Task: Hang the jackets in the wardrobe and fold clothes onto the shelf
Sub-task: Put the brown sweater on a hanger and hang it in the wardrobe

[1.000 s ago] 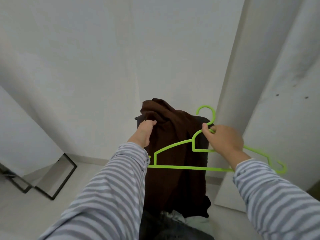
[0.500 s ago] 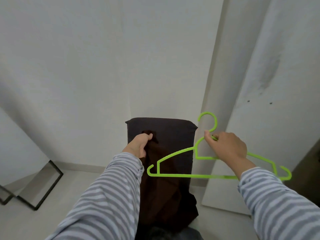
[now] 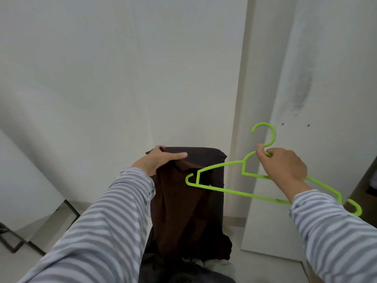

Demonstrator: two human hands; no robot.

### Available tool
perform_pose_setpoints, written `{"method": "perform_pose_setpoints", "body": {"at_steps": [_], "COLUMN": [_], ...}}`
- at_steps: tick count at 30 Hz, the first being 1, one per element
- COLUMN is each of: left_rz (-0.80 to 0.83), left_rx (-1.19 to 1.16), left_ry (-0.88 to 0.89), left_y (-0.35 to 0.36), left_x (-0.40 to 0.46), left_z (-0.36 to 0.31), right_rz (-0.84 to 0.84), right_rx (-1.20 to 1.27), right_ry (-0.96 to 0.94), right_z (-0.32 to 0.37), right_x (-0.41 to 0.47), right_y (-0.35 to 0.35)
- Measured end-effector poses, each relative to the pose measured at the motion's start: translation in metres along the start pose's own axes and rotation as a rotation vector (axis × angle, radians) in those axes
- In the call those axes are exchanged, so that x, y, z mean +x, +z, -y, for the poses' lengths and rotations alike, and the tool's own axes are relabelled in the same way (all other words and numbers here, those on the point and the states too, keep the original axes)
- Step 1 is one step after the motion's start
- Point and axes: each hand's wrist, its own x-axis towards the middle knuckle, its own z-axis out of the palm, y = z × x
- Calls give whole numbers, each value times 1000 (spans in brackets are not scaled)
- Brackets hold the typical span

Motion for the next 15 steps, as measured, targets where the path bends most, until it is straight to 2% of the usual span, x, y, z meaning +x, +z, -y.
{"method": "perform_pose_setpoints", "body": {"at_steps": [4, 7, 9, 11, 15], "left_rz": [113, 7, -82, -118, 45], "left_rx": [116, 485, 531, 412, 1], "left_ry": [-25, 125, 167, 169, 90], "left_y": [-5, -7, -6, -6, -12], "left_x": [-9, -14, -17, -20, -26], "left_z": [-5, -3, -4, -8, -15], "right_rz": [-13, -38, -47, -55, -93], "right_rx": [-18, 3, 7, 18, 27], "right_ry": [4, 30, 32, 38, 49], "right_z": [3, 3, 2, 2, 6], "right_x": [0, 0, -1, -3, -8], "right_y": [-5, -9, -10, -11, -13]}}
